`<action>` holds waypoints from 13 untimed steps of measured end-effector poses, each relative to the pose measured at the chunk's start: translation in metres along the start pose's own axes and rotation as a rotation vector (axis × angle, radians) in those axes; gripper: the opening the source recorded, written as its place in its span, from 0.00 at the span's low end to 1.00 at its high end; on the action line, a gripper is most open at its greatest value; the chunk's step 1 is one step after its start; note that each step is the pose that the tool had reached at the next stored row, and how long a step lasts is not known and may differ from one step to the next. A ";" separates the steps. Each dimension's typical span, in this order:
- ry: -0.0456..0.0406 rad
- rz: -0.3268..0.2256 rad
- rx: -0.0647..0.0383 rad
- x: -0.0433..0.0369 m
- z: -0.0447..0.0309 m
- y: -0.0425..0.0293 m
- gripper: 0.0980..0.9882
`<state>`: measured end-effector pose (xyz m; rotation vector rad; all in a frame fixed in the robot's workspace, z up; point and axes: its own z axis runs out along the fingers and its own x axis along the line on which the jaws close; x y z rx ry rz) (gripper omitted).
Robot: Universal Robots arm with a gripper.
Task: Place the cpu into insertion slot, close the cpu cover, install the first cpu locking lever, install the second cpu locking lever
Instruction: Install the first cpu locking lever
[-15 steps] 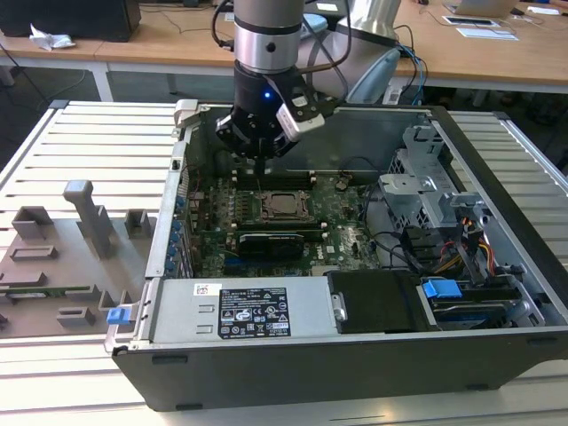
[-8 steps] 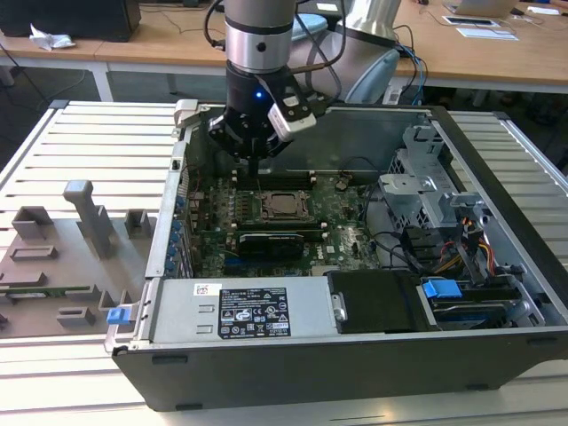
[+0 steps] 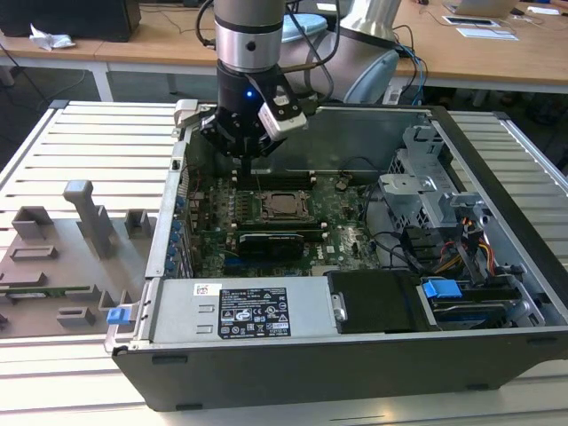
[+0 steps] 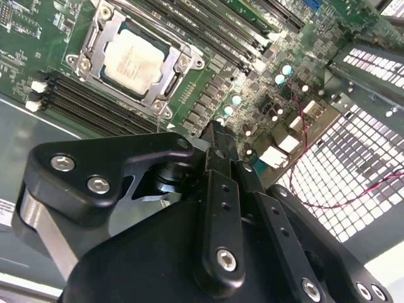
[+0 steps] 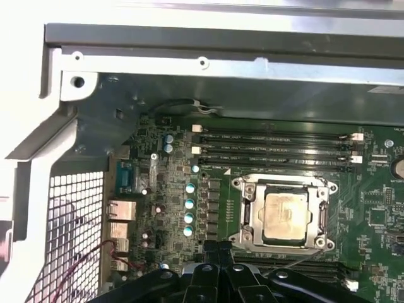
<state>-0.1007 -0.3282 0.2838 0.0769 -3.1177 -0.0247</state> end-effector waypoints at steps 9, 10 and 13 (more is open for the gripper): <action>0.0001 0.000 0.000 0.0003 0.0019 0.0308 0.01; 0.0000 0.000 0.000 0.0002 0.0032 0.0339 0.01; 0.0001 0.000 0.000 -0.0003 0.0089 0.0391 0.01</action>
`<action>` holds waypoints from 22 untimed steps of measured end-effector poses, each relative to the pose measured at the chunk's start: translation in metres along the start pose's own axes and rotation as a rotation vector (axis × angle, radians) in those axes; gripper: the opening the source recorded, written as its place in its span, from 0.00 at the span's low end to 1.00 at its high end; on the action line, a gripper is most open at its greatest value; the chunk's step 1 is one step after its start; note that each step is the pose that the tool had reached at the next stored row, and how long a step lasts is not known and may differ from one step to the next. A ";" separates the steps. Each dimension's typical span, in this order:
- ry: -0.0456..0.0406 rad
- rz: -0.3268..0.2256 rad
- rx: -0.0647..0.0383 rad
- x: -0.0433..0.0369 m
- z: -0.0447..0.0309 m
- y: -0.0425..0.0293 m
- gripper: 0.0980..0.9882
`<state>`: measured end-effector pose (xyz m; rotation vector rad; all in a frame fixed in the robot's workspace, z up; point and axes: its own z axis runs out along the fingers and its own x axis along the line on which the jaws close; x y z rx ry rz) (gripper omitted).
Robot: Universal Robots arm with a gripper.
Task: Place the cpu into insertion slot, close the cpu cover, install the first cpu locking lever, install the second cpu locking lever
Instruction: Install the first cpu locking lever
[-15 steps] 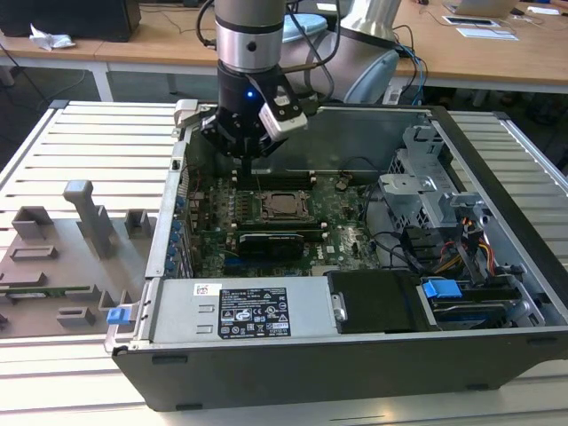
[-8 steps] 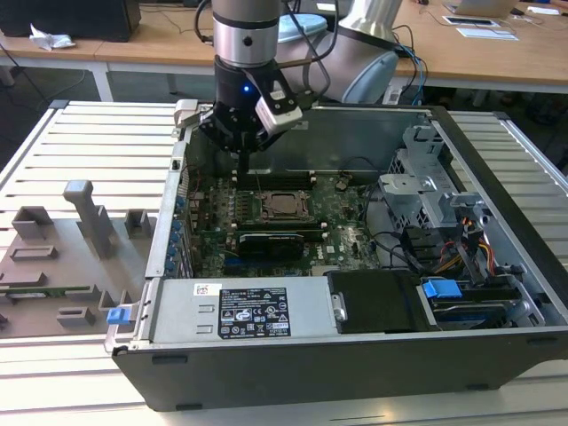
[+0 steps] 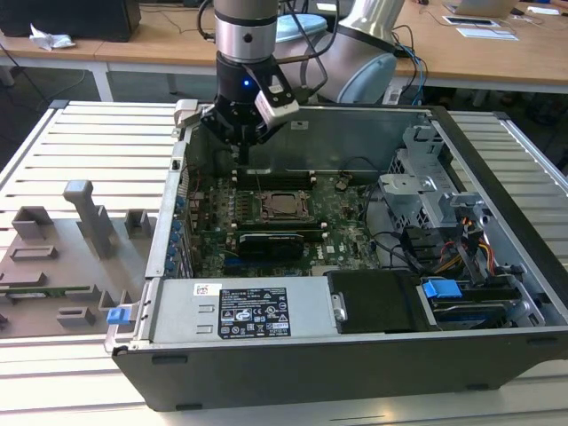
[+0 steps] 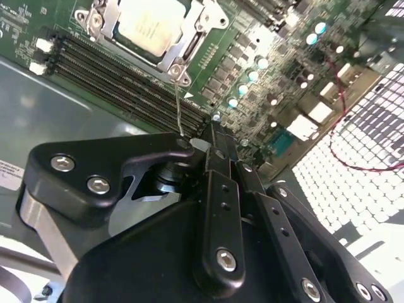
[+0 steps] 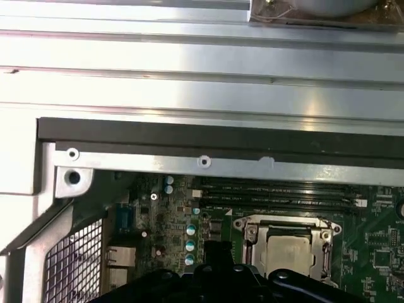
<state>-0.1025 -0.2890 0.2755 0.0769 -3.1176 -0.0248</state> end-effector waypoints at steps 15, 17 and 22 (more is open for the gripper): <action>-0.0002 0.000 0.000 -0.0215 0.0084 0.0095 0.01; -0.0002 0.000 0.000 -0.0245 0.0088 0.0094 0.01; -0.0002 0.000 0.000 -0.0347 0.0106 0.0091 0.01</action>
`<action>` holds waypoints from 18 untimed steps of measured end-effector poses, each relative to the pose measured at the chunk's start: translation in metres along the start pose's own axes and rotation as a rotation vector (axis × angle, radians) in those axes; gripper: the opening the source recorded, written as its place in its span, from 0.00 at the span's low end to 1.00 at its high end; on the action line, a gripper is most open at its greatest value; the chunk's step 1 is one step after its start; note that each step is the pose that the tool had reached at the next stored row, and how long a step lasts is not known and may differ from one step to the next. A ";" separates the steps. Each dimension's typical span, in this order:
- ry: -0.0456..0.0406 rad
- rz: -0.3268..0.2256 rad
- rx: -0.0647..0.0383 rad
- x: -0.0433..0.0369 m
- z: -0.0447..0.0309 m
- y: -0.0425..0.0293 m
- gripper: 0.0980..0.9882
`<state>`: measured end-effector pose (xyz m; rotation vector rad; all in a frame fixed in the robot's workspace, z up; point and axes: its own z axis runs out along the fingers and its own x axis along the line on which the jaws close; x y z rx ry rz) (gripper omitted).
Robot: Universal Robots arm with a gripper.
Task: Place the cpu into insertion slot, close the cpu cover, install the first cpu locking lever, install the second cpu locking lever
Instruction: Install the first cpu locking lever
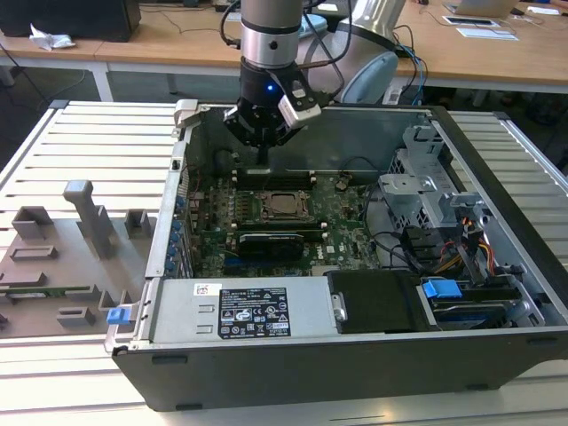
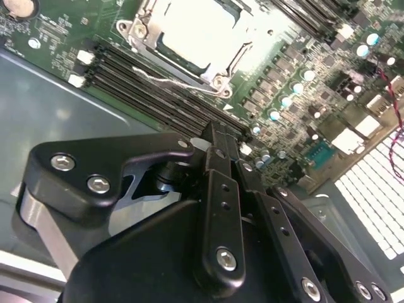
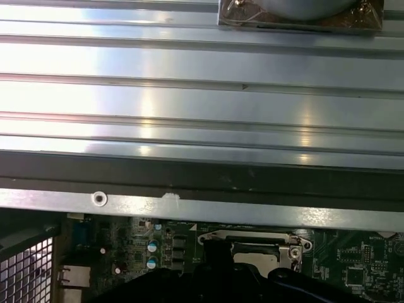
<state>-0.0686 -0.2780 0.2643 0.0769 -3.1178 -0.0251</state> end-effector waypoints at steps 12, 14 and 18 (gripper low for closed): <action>0.0001 0.000 0.000 -0.0023 0.0139 -0.0003 0.01; 0.0001 0.000 0.000 -0.0024 0.0160 -0.0004 0.01; 0.0001 0.000 0.000 -0.0024 0.0189 -0.0004 0.01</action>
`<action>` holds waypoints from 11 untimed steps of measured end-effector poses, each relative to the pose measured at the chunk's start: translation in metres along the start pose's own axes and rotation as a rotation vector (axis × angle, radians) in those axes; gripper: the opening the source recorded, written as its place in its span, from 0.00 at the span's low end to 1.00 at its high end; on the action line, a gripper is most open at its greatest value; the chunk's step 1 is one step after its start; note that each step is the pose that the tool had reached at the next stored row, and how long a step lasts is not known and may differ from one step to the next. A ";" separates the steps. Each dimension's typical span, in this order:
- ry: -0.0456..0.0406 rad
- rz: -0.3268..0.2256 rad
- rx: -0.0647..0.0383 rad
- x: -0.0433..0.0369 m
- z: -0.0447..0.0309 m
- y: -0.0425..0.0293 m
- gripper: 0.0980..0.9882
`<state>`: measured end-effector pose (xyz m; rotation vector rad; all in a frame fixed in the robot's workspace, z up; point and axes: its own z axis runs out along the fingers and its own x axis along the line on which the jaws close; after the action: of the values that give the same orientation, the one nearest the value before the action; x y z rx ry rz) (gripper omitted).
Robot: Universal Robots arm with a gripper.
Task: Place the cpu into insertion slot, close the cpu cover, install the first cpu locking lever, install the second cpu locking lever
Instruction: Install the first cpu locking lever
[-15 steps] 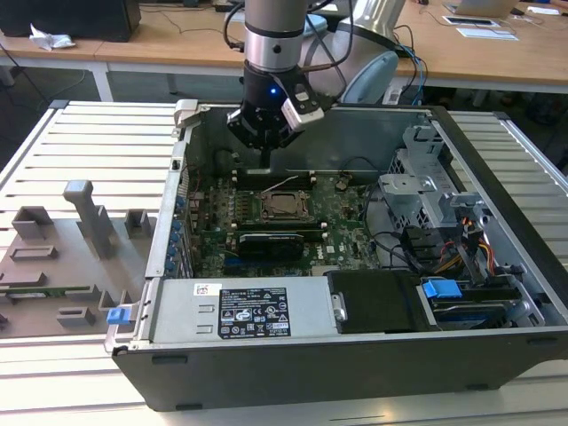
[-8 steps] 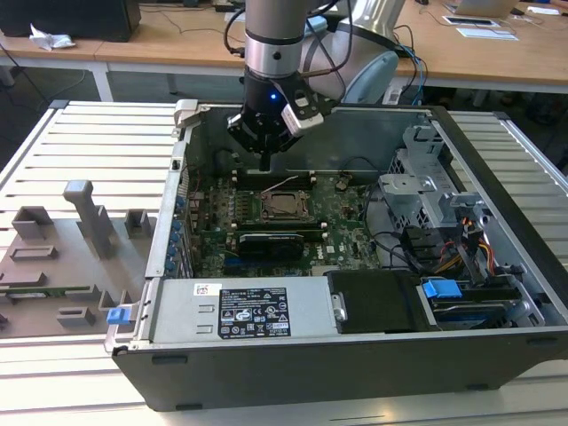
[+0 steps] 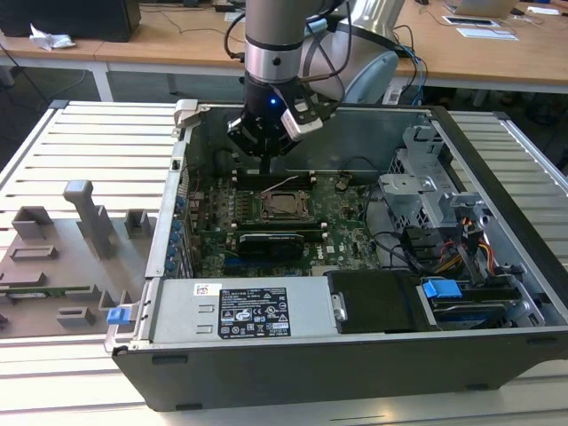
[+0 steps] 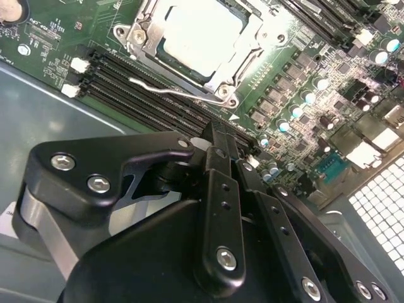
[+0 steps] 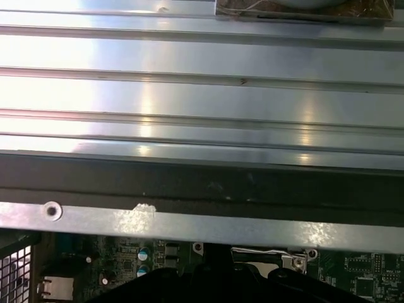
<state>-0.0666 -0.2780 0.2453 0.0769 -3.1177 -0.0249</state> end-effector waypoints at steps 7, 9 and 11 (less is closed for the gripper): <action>0.0000 0.000 0.000 -0.0001 0.0060 -0.0001 0.01; 0.0000 0.000 0.000 -0.0002 0.0095 -0.0002 0.01; -0.0001 0.000 0.000 -0.0005 0.0217 -0.0003 0.01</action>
<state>-0.0666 -0.2780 0.2236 0.0767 -3.1178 -0.0249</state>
